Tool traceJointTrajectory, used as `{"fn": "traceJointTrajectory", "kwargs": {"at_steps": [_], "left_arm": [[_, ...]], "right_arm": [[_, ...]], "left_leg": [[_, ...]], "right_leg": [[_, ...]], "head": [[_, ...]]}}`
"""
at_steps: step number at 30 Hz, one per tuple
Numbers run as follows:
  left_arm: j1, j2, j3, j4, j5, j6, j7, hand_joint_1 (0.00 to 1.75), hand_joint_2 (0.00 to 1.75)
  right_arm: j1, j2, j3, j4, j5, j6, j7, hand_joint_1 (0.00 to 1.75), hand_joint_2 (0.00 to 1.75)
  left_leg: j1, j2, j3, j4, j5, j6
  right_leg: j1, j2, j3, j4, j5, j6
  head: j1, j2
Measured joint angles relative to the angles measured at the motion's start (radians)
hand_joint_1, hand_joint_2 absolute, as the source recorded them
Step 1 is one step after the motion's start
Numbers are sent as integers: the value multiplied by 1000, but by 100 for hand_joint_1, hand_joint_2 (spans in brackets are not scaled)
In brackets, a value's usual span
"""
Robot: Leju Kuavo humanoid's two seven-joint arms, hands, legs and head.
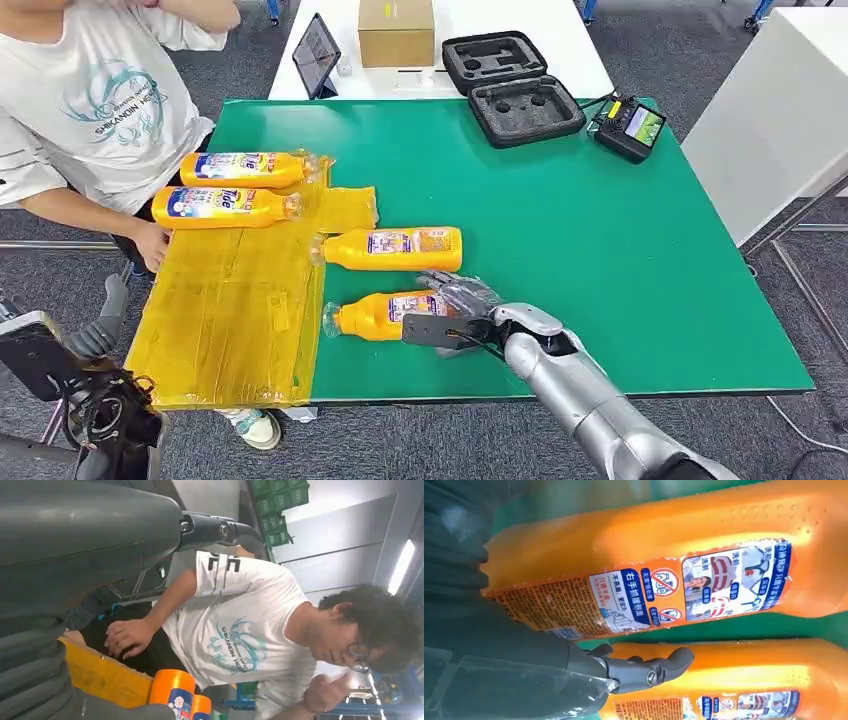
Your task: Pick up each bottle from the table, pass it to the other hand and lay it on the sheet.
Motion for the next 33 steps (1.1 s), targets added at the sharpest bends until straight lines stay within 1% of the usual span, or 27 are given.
{"fn": "traceJointTrajectory", "kwargs": {"at_steps": [14, 15, 16, 17, 18, 23, 30, 33], "left_arm": [[0, 0, 2, 0, 0, 0, 0, 0, 175], [0, 0, 2, 0, 0, 0, 0, 0, 175], [0, 0, 2, 0, 0, 0, 0, 0, 175], [0, 0, 2, 0, 0, 0, 0, 0, 175], [0, 0, 2, 0, 0, -2, 0, 0, 175], [-8, 0, 2, 6, 9, -10, 0, 0, 175], [-20, 0, 3, 11, 7, -8, 0, 0, 175], [-21, 0, 3, 11, 15, -18, 0, 0, 175]], "right_arm": [[-7, -5, 9, 8, 0, 1, 1, 0, 175], [-7, -5, 10, 8, 0, 1, 1, 40, 175], [-7, -5, 10, 8, 0, 1, 1, 145, 175], [-7, -5, 10, 8, 0, 2, 1, 171, 175], [-8, -6, 10, 9, 1, 7, 2, 175, 175], [-36, -12, 26, 46, 2, 40, -9, 175, 175], [-70, -16, 56, 96, -3, 50, -40, 175, 175], [-70, -16, 57, 99, -50, 71, -134, 175, 175]], "left_leg": [[0, 0, 0, 0, 0, 0], [0, 0, 0, 0, 0, 0], [0, 0, 0, 0, 0, 0], [0, 0, 0, 0, 0, 0], [0, 0, 0, 0, 0, 0], [0, 0, 2, 0, 0, 0], [0, 0, 3, 0, 0, 0], [0, 0, 3, 0, 0, 0]], "right_leg": [[0, 0, 0, 0, 0, 0], [0, 0, 0, 0, 0, 0], [0, 0, 0, 0, 0, 0], [0, 0, 0, 0, 0, 0], [0, 0, 0, 0, 0, 0], [0, 0, 1, 0, 0, 0], [0, 0, 2, 0, 0, 0], [0, 0, 2, 0, 0, 0]], "head": [[0, 0], [0, 0], [0, 0], [0, 0], [0, 0], [0, 0], [0, 0], [0, 0]]}}
